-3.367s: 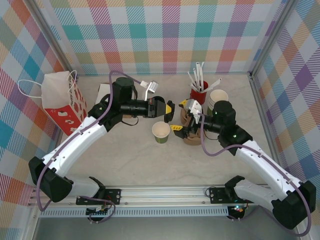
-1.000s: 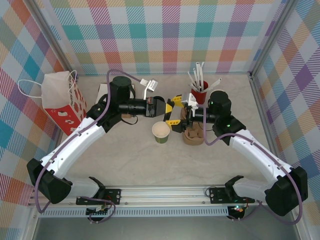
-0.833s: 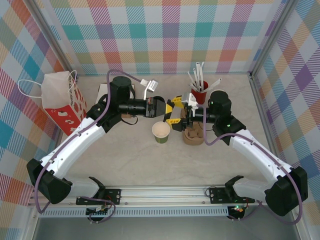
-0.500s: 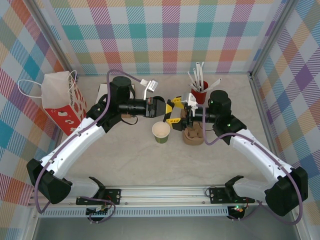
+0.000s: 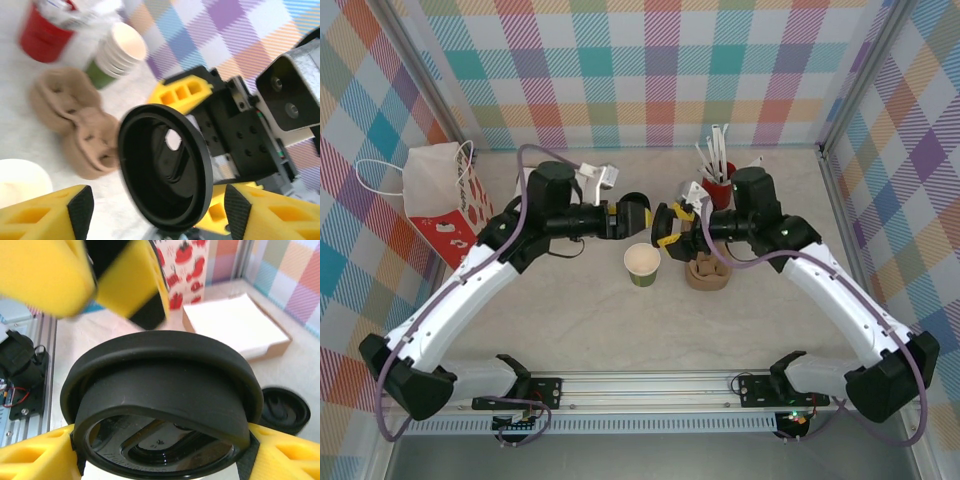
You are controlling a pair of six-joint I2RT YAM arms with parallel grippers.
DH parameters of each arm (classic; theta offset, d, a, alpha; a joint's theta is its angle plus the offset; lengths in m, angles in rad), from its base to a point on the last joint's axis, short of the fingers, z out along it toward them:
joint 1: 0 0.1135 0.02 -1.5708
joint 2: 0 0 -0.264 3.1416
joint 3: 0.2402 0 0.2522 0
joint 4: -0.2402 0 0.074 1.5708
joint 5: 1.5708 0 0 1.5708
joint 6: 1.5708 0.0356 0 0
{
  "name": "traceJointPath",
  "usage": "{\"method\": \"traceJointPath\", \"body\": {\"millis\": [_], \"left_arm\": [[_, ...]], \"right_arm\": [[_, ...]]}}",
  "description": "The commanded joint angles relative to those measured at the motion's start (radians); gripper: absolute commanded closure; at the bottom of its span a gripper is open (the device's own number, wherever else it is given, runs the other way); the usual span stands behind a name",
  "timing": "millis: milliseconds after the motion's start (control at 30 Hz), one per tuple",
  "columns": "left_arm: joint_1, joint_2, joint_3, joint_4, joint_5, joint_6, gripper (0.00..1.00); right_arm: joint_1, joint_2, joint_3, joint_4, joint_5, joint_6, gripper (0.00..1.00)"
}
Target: Pack the takeout coffee
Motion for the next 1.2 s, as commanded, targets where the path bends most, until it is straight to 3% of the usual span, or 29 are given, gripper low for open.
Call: {"method": "traceJointPath", "body": {"millis": [0,167,367,533,800,1167], "left_arm": [[-0.002,-0.099,-0.043,-0.116,-0.304,0.041,0.26],[-0.002,-0.231,-0.126,-0.202,-0.58,0.043,0.24],[-0.002,-0.328,-0.194,-0.263,-0.732,0.051,0.2],[-0.001,-0.377,-0.239,-0.29,-0.801,0.05,0.18],[-0.001,-0.438,-0.313,-0.317,-0.868,0.022,0.16],[-0.002,-0.464,-0.343,-0.312,-0.883,0.017,0.13]], "right_arm": [[0.033,0.07,0.095,-0.252,0.114,-0.007,0.26],[0.137,0.247,0.302,-0.516,0.349,0.037,0.26],[0.23,0.501,0.597,-0.818,0.59,0.092,0.26],[0.272,0.7,0.83,-1.026,0.71,0.093,0.26],[0.32,0.909,1.068,-1.149,0.789,0.04,0.25],[0.345,1.026,1.173,-1.173,0.802,-0.015,0.25]]}}
